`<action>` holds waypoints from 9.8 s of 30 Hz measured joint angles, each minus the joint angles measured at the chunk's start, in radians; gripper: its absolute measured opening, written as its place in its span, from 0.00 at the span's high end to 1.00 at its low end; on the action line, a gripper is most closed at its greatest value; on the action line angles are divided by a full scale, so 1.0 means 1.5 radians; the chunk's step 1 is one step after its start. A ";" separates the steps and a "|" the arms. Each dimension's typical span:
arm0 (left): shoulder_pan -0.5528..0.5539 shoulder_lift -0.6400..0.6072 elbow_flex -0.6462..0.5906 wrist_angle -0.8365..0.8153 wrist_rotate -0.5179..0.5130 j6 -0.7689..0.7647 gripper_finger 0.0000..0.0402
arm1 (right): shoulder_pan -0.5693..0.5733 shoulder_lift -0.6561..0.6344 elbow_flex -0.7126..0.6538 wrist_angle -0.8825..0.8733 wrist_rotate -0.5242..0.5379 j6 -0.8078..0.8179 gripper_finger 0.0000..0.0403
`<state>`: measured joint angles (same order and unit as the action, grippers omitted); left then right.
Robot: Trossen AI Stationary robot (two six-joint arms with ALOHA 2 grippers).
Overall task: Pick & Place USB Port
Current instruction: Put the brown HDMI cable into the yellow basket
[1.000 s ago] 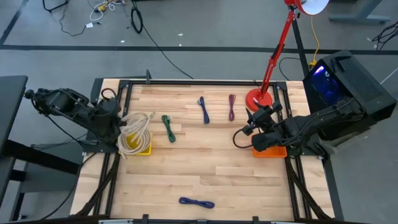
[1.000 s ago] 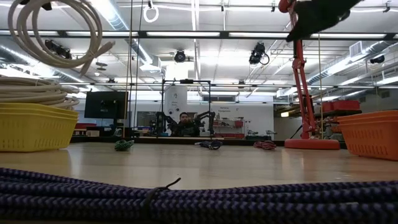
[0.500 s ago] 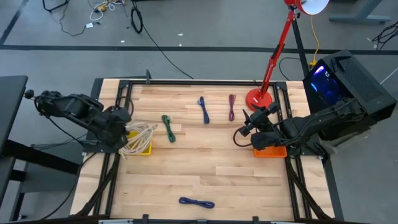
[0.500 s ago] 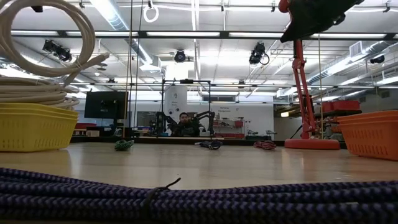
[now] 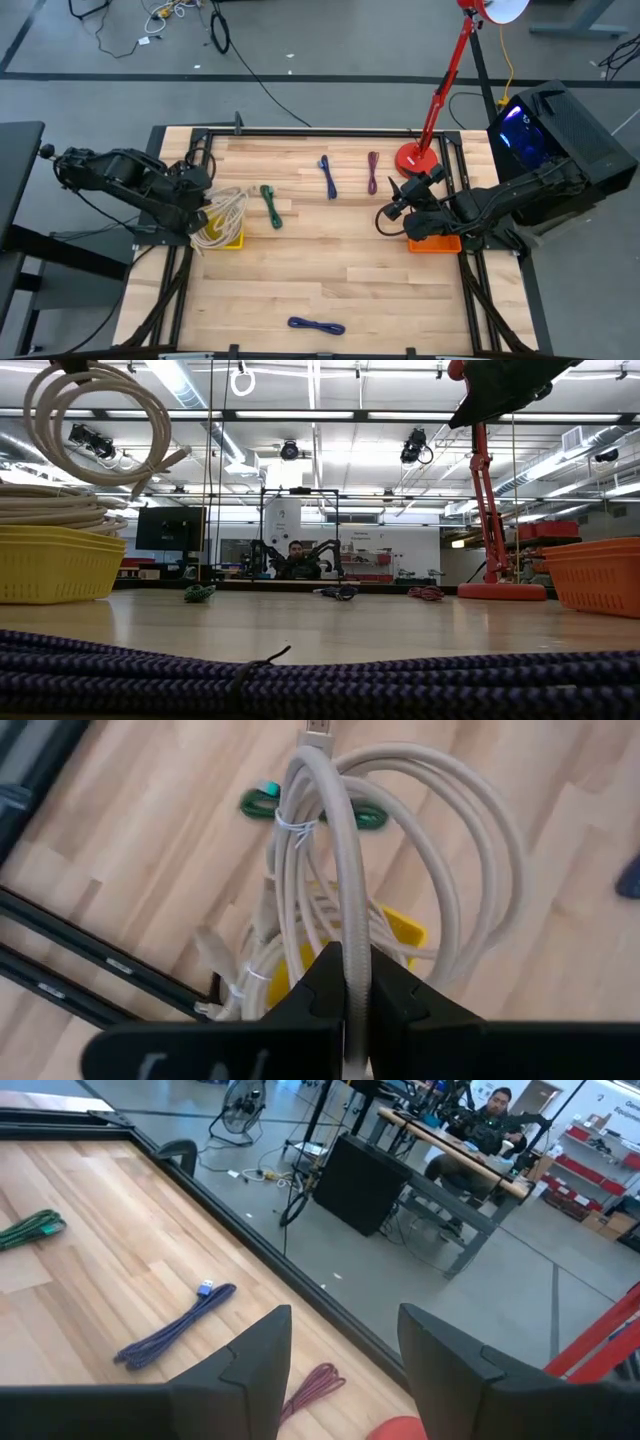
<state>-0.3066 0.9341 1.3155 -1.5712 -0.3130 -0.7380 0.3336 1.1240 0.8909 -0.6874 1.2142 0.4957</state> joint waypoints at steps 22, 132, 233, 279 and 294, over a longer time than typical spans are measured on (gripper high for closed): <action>-0.113 -0.170 -0.133 -0.001 -0.137 -0.063 0.96 | 0.000 0.000 0.001 -0.010 0.000 -0.002 0.54; -0.112 -0.051 -0.194 0.085 0.179 -0.332 0.73 | 0.000 0.000 0.001 -0.016 0.004 0.013 0.54; -0.300 0.554 -0.192 0.459 0.198 -0.316 0.85 | 0.032 0.000 0.001 0.012 0.000 0.005 0.54; -0.287 0.549 0.274 0.003 -0.105 -0.254 0.98 | 0.032 0.000 0.001 0.009 0.000 -0.008 0.54; -0.189 0.505 0.148 0.000 -0.065 -0.166 0.98 | 0.032 0.000 0.001 -0.007 -0.016 -0.005 0.54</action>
<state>-0.5899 1.6909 1.5379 -1.5707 -0.4105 -0.9866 0.3817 1.1240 0.8917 -0.6972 1.1900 0.4881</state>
